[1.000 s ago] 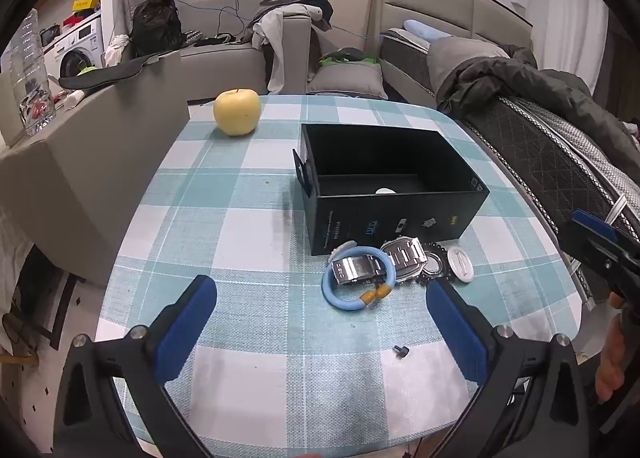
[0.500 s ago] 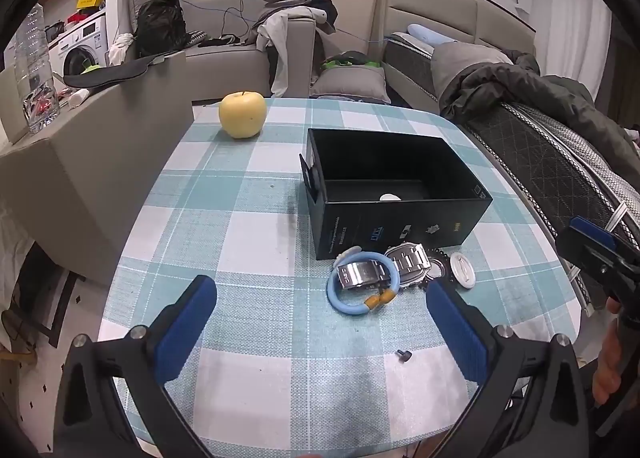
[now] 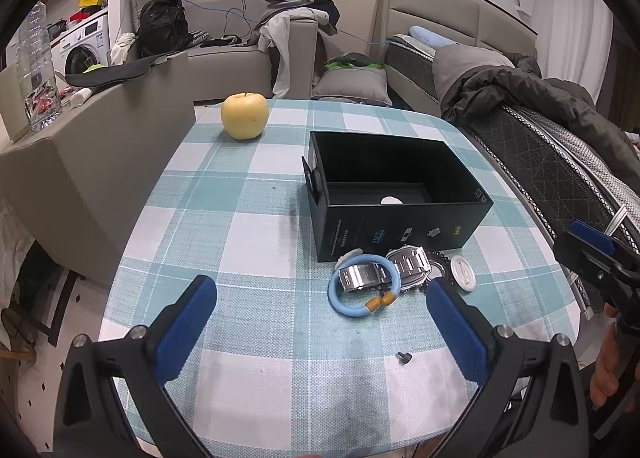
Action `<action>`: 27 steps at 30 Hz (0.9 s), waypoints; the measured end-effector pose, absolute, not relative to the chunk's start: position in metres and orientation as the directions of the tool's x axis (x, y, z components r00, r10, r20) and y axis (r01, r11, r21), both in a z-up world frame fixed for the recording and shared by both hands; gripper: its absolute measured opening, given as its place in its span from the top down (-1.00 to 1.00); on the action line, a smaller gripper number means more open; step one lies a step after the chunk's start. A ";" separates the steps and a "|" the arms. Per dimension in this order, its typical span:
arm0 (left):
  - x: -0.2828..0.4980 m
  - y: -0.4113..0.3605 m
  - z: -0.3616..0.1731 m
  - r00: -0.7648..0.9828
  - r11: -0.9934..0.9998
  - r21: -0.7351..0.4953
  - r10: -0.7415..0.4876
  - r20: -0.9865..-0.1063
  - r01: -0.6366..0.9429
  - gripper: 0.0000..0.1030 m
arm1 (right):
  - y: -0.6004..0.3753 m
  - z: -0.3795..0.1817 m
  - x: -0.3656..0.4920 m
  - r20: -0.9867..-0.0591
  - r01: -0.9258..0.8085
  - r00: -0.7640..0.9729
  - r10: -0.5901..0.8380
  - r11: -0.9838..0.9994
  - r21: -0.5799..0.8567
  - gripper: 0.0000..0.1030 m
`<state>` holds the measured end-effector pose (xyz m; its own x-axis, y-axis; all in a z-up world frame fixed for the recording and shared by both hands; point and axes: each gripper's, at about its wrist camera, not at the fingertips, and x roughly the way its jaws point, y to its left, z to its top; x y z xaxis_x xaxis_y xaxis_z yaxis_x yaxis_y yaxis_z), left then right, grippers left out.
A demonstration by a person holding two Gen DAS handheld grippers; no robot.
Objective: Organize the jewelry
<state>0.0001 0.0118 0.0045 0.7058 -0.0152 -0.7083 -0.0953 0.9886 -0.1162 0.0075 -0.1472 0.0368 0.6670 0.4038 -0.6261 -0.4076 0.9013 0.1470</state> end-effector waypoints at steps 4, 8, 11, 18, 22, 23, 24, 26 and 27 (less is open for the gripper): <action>0.000 0.012 0.006 0.713 0.989 -0.113 -0.010 -0.701 -0.098 -0.97 | -0.147 0.036 0.008 -0.627 -0.407 0.667 0.402 0.902 0.146 -1.00; 0.001 0.013 0.006 0.711 0.989 -0.114 -0.009 -0.703 -0.099 -0.97 | -0.147 0.037 0.009 -0.631 -0.404 0.665 0.399 0.903 0.145 -1.00; 0.000 0.013 0.006 0.711 0.989 -0.113 -0.009 -0.703 -0.100 -0.97 | -0.147 0.037 0.009 -0.632 -0.405 0.665 0.399 0.903 0.144 -1.00; 0.000 0.014 0.006 0.711 0.988 -0.114 -0.009 -0.703 -0.100 -0.97 | -0.145 0.035 0.009 -0.634 -0.406 0.664 0.396 0.903 0.138 -1.00; 0.000 0.014 0.006 0.712 0.988 -0.117 -0.010 -0.703 -0.101 -0.97 | -0.144 0.034 0.009 -0.634 -0.404 0.665 0.394 0.904 0.138 -1.00; 0.000 0.014 0.006 0.712 0.988 -0.117 -0.010 -0.702 -0.101 -0.97 | -0.144 0.034 0.009 -0.634 -0.404 0.665 0.394 0.904 0.138 -1.00; 0.000 0.014 0.006 0.711 0.988 -0.115 -0.009 -0.703 -0.101 -0.97 | -0.145 0.034 0.009 -0.634 -0.404 0.665 0.394 0.904 0.138 -1.00; 0.000 0.014 0.005 0.711 0.988 -0.116 -0.009 -0.703 -0.101 -0.97 | -0.145 0.034 0.009 -0.634 -0.405 0.665 0.394 0.904 0.138 -1.00; 0.000 0.014 0.006 0.711 0.988 -0.115 -0.010 -0.703 -0.100 -0.97 | -0.145 0.034 0.009 -0.634 -0.404 0.665 0.395 0.904 0.138 -1.00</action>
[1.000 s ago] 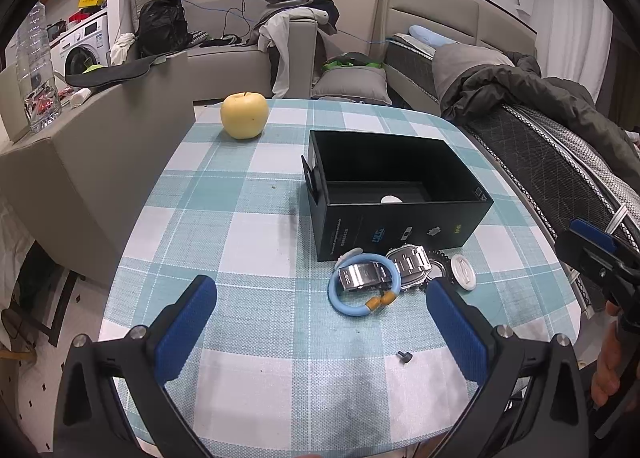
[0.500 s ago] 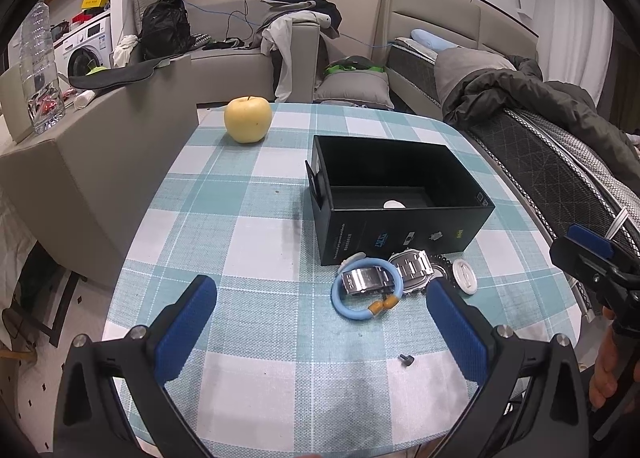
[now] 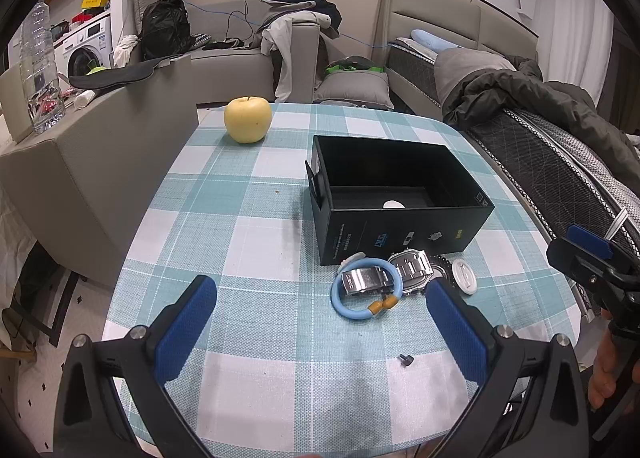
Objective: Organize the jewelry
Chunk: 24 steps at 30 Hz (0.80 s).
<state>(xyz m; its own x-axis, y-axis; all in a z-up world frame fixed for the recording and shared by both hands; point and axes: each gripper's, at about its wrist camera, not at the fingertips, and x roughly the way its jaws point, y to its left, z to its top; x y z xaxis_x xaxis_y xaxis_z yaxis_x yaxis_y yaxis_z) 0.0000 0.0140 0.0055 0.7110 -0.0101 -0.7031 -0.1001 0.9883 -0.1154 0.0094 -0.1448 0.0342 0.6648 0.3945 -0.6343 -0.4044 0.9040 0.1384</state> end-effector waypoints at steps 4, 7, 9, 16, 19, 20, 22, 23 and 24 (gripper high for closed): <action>0.000 0.014 0.005 0.712 0.988 -0.116 -0.010 -0.702 -0.101 -0.97 | -0.145 0.034 0.009 -0.634 -0.404 0.665 0.394 0.904 0.138 -1.00; 0.000 0.014 0.005 0.712 0.988 -0.116 -0.009 -0.703 -0.101 -0.97 | -0.145 0.034 0.010 -0.634 -0.404 0.665 0.395 0.904 0.139 -1.00; 0.000 0.014 0.005 0.711 0.988 -0.115 -0.010 -0.703 -0.101 -0.97 | -0.145 0.034 0.010 -0.634 -0.404 0.665 0.395 0.904 0.139 -1.00; 0.000 0.014 0.004 0.709 0.989 -0.111 -0.007 -0.705 -0.100 -0.97 | -0.144 0.033 0.011 -0.639 -0.404 0.661 0.394 0.904 0.139 -1.00; 0.000 0.014 0.002 0.706 0.989 -0.108 -0.004 -0.708 -0.103 -0.97 | -0.145 0.032 0.012 -0.643 -0.397 0.661 0.387 0.907 0.138 -1.00; 0.000 0.015 0.002 0.704 0.989 -0.109 -0.005 -0.710 -0.103 -0.97 | -0.145 0.031 0.013 -0.646 -0.396 0.658 0.387 0.908 0.141 -1.00; 0.001 0.014 0.001 0.701 0.988 -0.110 -0.005 -0.713 -0.105 -0.97 | -0.144 0.029 0.014 -0.649 -0.394 0.656 0.386 0.908 0.142 -1.00; 0.002 0.015 0.000 0.699 0.988 -0.111 -0.006 -0.715 -0.105 -0.97 | -0.144 0.028 0.014 -0.652 -0.393 0.654 0.383 0.909 0.139 -1.00; 0.003 0.015 -0.001 0.696 0.988 -0.112 -0.007 -0.718 -0.106 -0.97 | -0.143 0.027 0.014 -0.655 -0.393 0.653 0.381 0.909 0.137 -1.00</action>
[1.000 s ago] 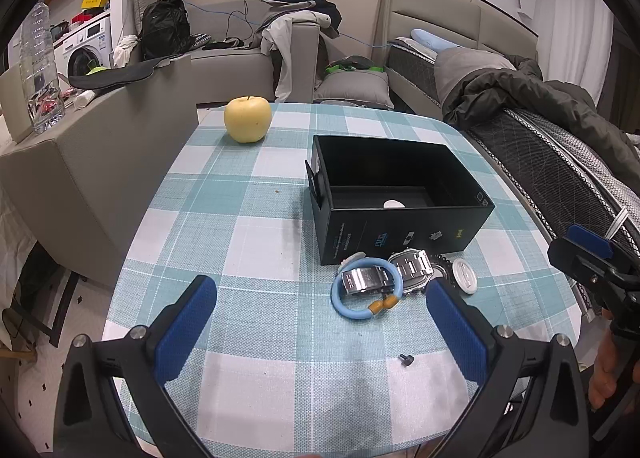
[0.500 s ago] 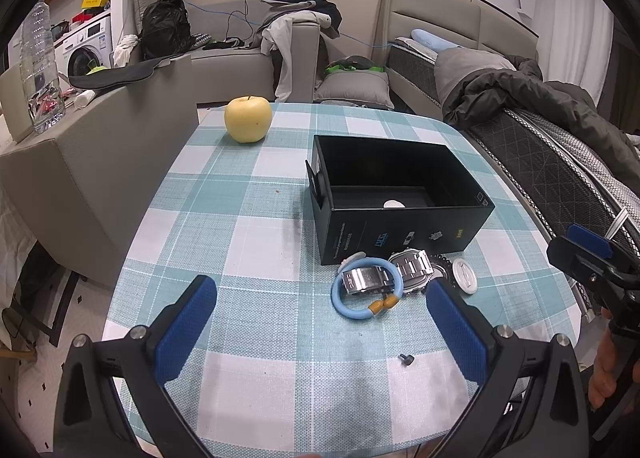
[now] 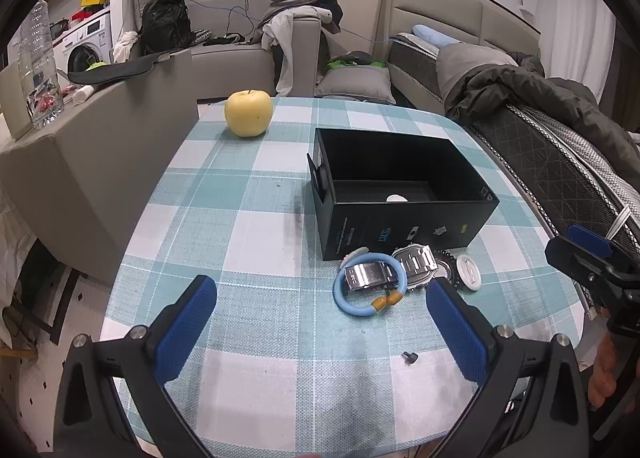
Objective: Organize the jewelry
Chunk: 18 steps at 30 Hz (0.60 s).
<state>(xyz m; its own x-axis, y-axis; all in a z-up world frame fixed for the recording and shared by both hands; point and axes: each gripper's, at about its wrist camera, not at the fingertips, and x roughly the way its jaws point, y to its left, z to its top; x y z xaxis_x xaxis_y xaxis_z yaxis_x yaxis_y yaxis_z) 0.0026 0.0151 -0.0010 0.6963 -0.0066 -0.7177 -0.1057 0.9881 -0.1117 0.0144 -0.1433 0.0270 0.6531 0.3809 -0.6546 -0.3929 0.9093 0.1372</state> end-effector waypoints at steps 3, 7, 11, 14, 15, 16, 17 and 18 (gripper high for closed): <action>0.006 0.017 -0.004 0.687 0.987 -0.112 -0.003 -0.727 -0.114 -0.97 | -0.141 0.023 0.017 -0.666 -0.391 0.646 0.374 0.911 0.131 -1.00; 0.012 0.021 -0.009 0.670 0.983 -0.125 -0.004 -0.742 -0.132 -0.97 | -0.140 0.015 0.023 -0.686 -0.377 0.634 0.358 0.917 0.130 -1.00; 0.015 0.023 -0.015 0.649 0.981 -0.126 -0.002 -0.761 -0.145 -0.97 | -0.139 0.006 0.029 -0.713 -0.354 0.616 0.335 0.926 0.129 -1.00; 0.018 0.023 -0.020 0.632 0.982 -0.121 -0.001 -0.775 -0.148 -0.97 | -0.137 -0.003 0.035 -0.740 -0.340 0.593 0.317 0.932 0.127 -1.00; 0.020 0.023 -0.021 0.625 0.981 -0.120 0.000 -0.781 -0.150 -0.97 | -0.136 -0.006 0.037 -0.747 -0.341 0.585 0.314 0.932 0.125 -1.00; 0.021 0.023 -0.023 0.619 0.981 -0.122 -0.003 -0.786 -0.151 -0.97 | -0.134 -0.010 0.038 -0.758 -0.342 0.576 0.307 0.932 0.117 -1.00; 0.022 0.022 -0.024 0.615 0.981 -0.125 -0.007 -0.789 -0.149 -0.97 | -0.132 -0.013 0.039 -0.766 -0.347 0.567 0.303 0.931 0.111 -0.99; 0.023 0.021 -0.026 0.610 0.982 -0.124 -0.011 -0.793 -0.144 -0.97 | -0.129 -0.017 0.040 -0.777 -0.356 0.554 0.298 0.929 0.102 -0.99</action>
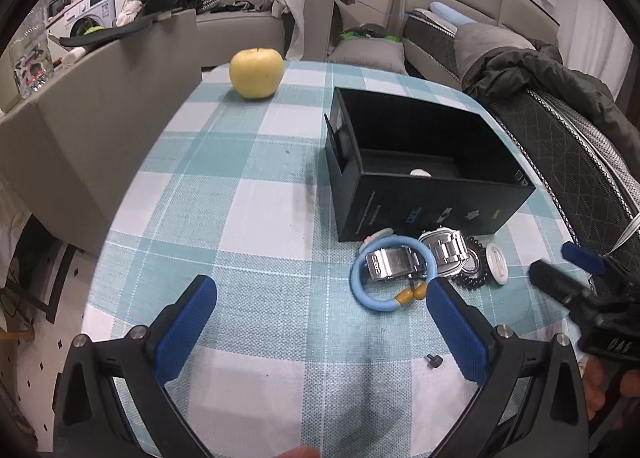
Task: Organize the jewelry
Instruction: 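Grasp the white round badge with the right tool while the left tool grasps the blue bangle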
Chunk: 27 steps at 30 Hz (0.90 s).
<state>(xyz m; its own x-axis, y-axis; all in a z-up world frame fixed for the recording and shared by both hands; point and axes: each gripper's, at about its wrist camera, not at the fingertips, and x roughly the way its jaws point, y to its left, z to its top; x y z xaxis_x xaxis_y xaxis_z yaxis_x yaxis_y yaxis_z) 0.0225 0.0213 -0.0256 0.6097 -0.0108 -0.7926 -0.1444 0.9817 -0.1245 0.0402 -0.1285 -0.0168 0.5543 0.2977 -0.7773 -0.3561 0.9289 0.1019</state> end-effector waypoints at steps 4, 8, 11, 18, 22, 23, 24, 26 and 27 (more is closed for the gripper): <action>0.025 0.017 -0.030 0.588 0.986 -0.108 -0.011 -0.808 -0.130 -0.97 | -0.122 -0.030 0.045 -0.813 -0.370 0.511 0.279 0.925 0.084 -0.77; 0.026 0.015 -0.031 0.581 0.989 -0.086 0.002 -0.814 -0.124 -0.97 | -0.124 -0.037 0.052 -0.829 -0.362 0.474 0.296 0.924 0.123 -0.61; 0.028 0.017 -0.033 0.574 0.988 -0.082 0.007 -0.819 -0.129 -0.97 | -0.122 -0.040 0.055 -0.837 -0.365 0.459 0.296 0.923 0.127 -0.45; 0.032 0.021 -0.034 0.568 0.987 -0.086 0.005 -0.823 -0.133 -0.97 | -0.115 -0.045 0.059 -0.848 -0.375 0.440 0.295 0.919 0.125 -0.17; 0.035 0.021 -0.034 0.571 0.988 -0.081 0.010 -0.821 -0.133 -0.97 | -0.114 -0.044 0.060 -0.846 -0.373 0.444 0.295 0.919 0.125 -0.02; 0.035 0.021 -0.034 0.570 0.987 -0.081 0.011 -0.821 -0.136 -0.97 | -0.113 -0.045 0.060 -0.845 -0.373 0.446 0.294 0.920 0.123 0.00; 0.035 0.022 -0.035 0.569 0.987 -0.083 0.010 -0.822 -0.136 -0.97 | -0.113 -0.045 0.060 -0.844 -0.373 0.449 0.294 0.920 0.122 0.00; 0.036 0.022 -0.036 0.565 0.987 -0.085 0.007 -0.825 -0.137 -0.97 | -0.114 -0.045 0.061 -0.839 -0.369 0.454 0.300 0.920 0.130 0.20; 0.037 0.021 -0.037 0.563 0.987 -0.084 0.007 -0.826 -0.136 -0.97 | -0.115 -0.045 0.062 -0.837 -0.367 0.453 0.308 0.920 0.141 0.20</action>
